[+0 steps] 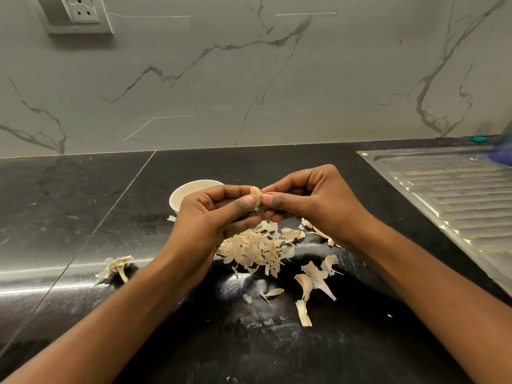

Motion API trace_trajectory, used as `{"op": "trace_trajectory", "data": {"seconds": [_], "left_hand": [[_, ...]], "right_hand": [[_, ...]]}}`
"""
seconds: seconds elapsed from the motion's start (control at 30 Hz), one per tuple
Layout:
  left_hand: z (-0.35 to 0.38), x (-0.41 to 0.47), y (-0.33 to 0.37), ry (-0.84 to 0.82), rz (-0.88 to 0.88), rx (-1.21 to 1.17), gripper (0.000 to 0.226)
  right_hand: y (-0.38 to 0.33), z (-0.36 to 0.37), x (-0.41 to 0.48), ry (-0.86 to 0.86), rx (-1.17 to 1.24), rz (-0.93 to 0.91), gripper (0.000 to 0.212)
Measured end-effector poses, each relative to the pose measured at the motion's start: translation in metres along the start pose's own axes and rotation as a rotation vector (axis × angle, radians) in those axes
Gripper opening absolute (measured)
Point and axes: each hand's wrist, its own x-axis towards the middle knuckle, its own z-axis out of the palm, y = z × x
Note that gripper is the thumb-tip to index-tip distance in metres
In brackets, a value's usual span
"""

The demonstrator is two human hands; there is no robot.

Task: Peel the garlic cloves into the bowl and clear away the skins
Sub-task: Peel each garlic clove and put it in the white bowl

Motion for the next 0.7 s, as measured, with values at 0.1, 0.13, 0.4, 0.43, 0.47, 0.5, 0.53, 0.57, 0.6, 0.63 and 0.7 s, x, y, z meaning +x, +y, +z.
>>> {"op": "trace_trajectory", "data": {"seconds": [0.1,0.13,0.4,0.43,0.47,0.5,0.53,0.57,0.6,0.63,0.7], "left_hand": [[0.001,0.000,-0.003,0.050,0.027,0.062,0.032],[0.001,0.000,-0.005,0.076,0.053,0.108,0.027],[0.004,-0.001,-0.011,0.124,0.046,0.202,0.019],[0.004,-0.001,-0.010,0.115,0.031,0.181,0.021],[0.004,-0.001,-0.009,0.104,0.018,0.165,0.024],[0.003,-0.001,-0.008,0.091,0.008,0.152,0.027],[0.003,-0.001,-0.008,0.077,0.000,0.139,0.029],[0.003,-0.001,-0.007,0.066,-0.006,0.125,0.031],[0.002,-0.001,-0.007,0.055,-0.008,0.113,0.032],[0.002,-0.001,-0.007,0.044,-0.007,0.103,0.032],[0.001,0.001,-0.005,0.035,-0.002,0.085,0.031]], "right_hand": [[0.001,0.001,0.000,0.018,-0.078,-0.039,0.017],[0.001,0.001,0.000,0.026,-0.103,-0.047,0.016],[0.006,0.002,0.001,0.033,-0.295,-0.094,0.012],[0.006,0.002,0.001,0.026,-0.309,-0.101,0.012],[0.006,0.002,0.001,0.017,-0.315,-0.106,0.012],[0.006,0.002,0.000,0.006,-0.317,-0.111,0.012],[0.006,0.003,0.000,-0.005,-0.317,-0.113,0.012],[0.006,0.003,0.000,-0.015,-0.312,-0.111,0.012],[0.006,0.004,0.000,-0.021,-0.301,-0.106,0.012],[0.006,0.004,0.001,-0.021,-0.283,-0.099,0.012],[0.004,0.003,0.002,-0.007,-0.238,-0.081,0.010]]}}
